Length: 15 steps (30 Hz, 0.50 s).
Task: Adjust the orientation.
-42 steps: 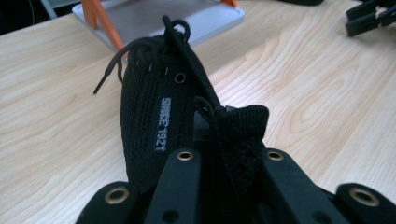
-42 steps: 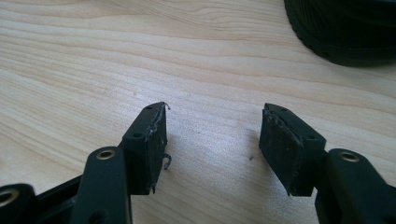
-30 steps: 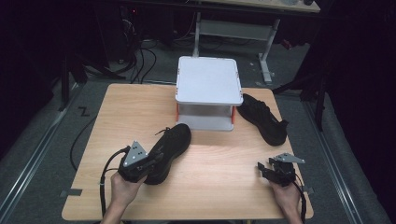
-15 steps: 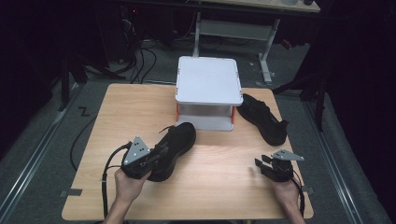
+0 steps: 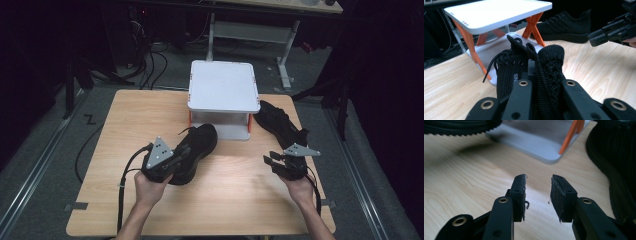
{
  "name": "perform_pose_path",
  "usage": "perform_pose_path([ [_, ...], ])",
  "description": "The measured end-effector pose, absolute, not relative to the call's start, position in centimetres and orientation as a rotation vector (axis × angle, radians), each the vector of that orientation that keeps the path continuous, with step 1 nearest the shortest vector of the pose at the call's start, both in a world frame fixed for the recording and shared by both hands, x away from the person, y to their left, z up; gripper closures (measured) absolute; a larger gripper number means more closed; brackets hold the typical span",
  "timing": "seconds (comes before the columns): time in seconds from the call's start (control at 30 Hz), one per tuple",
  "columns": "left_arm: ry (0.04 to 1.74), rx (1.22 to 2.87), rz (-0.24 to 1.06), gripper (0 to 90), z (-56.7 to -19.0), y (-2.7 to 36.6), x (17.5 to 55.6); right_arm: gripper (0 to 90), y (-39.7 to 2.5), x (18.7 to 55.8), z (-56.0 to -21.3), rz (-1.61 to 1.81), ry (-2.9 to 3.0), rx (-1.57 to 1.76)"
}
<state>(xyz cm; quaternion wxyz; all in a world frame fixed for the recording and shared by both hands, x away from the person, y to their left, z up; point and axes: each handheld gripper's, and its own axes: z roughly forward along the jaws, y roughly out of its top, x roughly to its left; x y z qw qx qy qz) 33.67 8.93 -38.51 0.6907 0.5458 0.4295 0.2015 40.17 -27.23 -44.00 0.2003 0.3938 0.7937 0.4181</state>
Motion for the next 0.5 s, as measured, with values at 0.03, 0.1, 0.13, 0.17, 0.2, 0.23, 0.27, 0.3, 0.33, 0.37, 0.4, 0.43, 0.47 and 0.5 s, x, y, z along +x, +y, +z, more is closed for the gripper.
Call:
perform_pose_path([
  [0.03, 0.957, 1.218, 0.454, 84.6, -38.4, 8.7, 33.9, 65.5, -27.1, 40.4, -43.7, 1.178, 2.224, 1.102],
  [0.1, 0.948, 1.226, 0.468, 84.7, -38.4, 8.3, 34.3, 65.6, -26.7, 41.0, -43.1, 1.194, 2.224, 1.096],
  [0.13, 0.945, 1.227, 0.471, 84.7, -38.4, 8.1, 34.5, 65.6, -26.6, 41.3, -42.8, 1.203, 2.216, 1.087],
  [0.17, 0.944, 1.228, 0.476, 84.7, -38.4, 8.0, 34.7, 65.6, -26.4, 41.8, -42.2, 1.218, 2.208, 1.082],
  [0.2, 0.944, 1.229, 0.481, 84.7, -38.4, 7.8, 34.9, 65.6, -26.4, 41.8, -42.2, 1.218, 2.208, 1.082],
  [0.23, 0.945, 1.229, 0.485, 84.7, -38.4, 7.6, 35.1, 65.6, -26.3, 42.1, -41.8, 1.231, 2.199, 1.081],
  [0.27, 0.945, 1.232, 0.492, 84.7, -38.4, 7.5, 35.3, 65.6, -26.2, 42.4, -41.5, 1.243, 2.194, 1.084],
  [0.3, 0.943, 1.229, 0.497, 84.7, -38.5, 7.4, 35.5, 65.7, -26.1, 42.6, -41.1, 1.256, 2.186, 1.082],
  [0.33, 0.943, 1.232, 0.506, 84.7, -38.5, 7.3, 35.7, 65.7, -26.0, 42.9, -40.7, 1.267, 2.186, 1.077],
  [0.37, 0.941, 1.233, 0.520, 84.7, -38.6, 7.2, 35.9, 65.8, -25.8, 43.2, -40.3, 1.272, 2.185, 1.077],
  [0.4, 0.939, 1.238, 0.534, 84.7, -38.7, 7.0, 36.1, 66.0, -25.7, 43.4, -39.9, 1.280, 2.181, 1.067],
  [0.43, 0.941, 1.240, 0.542, 84.6, -38.8, 6.9, 36.3, 66.2, -25.5, 43.7, -39.5, 1.287, 2.183, 1.064],
  [0.47, 0.942, 1.242, 0.553, 84.7, -38.9, 6.7, 36.6, 66.4, -25.3, 44.0, -39.1, 1.298, 2.181, 1.058],
  [0.5, 0.944, 1.244, 0.561, 84.6, -39.0, 6.6, 36.8, 66.5, -25.2, 44.2, -38.7, 1.304, 2.178, 1.058],
])
